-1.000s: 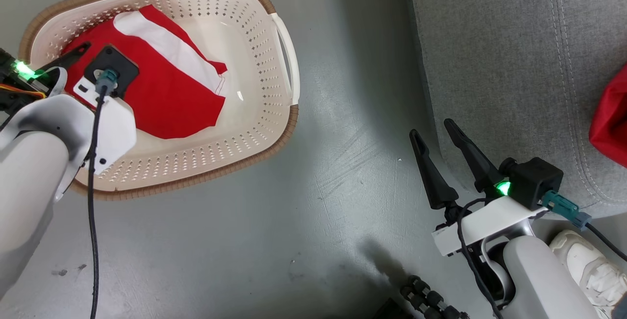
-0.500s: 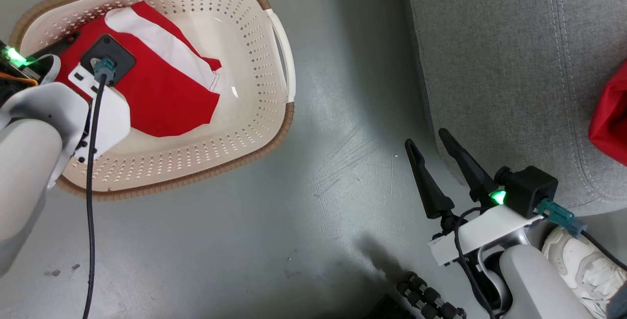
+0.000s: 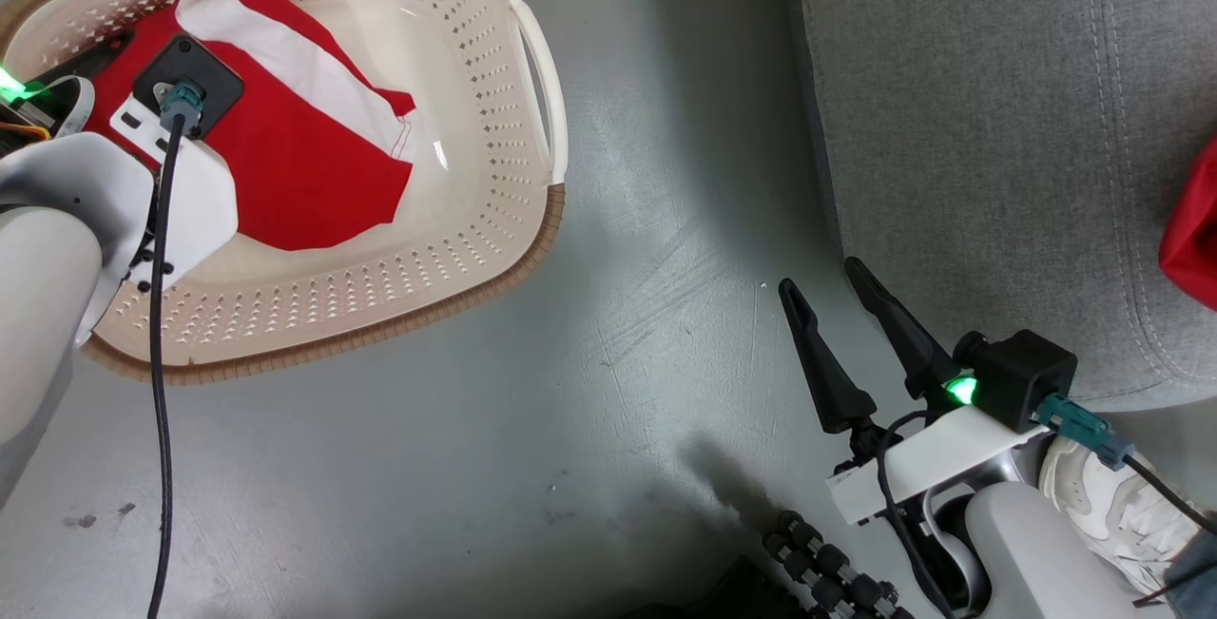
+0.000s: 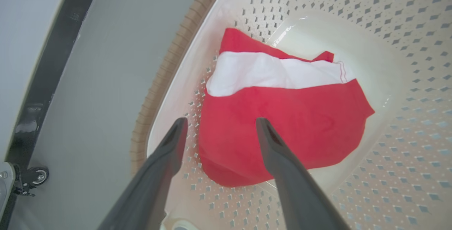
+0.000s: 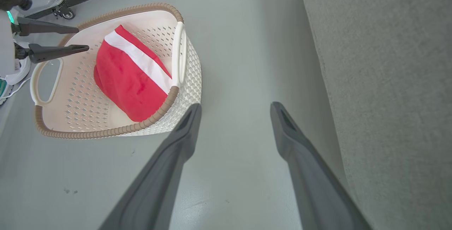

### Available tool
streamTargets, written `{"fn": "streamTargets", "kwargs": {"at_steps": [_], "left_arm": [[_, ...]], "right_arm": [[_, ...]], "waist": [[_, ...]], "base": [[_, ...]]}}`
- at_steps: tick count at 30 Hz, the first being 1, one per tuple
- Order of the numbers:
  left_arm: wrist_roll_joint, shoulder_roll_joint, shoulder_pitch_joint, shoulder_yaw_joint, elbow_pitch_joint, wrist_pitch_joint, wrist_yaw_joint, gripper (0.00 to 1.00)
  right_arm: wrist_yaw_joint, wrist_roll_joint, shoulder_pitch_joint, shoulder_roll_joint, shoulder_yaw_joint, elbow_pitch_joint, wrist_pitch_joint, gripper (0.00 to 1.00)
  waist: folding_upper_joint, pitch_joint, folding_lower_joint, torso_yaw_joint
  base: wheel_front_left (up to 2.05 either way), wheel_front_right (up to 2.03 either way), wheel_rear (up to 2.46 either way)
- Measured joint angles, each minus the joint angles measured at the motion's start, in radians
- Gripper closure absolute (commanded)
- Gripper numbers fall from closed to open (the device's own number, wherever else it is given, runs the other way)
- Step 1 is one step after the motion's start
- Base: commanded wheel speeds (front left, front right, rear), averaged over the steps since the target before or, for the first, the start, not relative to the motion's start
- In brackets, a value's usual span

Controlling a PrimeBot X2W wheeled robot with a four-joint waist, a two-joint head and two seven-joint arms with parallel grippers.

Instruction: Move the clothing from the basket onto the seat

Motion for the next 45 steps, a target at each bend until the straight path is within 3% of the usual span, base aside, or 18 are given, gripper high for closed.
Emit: {"fn": "streamTargets", "kwargs": {"at_steps": [18,45], "left_arm": [[-0.001,0.011,-0.018,0.014,0.022,-0.018,0.0,0.0],[-0.016,-0.019,-0.053,0.029,0.026,-0.032,0.003,0.0]], "right_arm": [[0.0,0.005,0.0,0.0,-0.006,-0.01,0.0,0.0],[0.0,-0.005,-0.001,0.0,-0.019,-0.022,0.0,0.0]], "waist": [[0.0,0.033,0.0,0.005],[0.0,0.082,0.0,0.029]], "base": [[0.0,0.0,0.0],[0.0,0.0,0.0]]}}
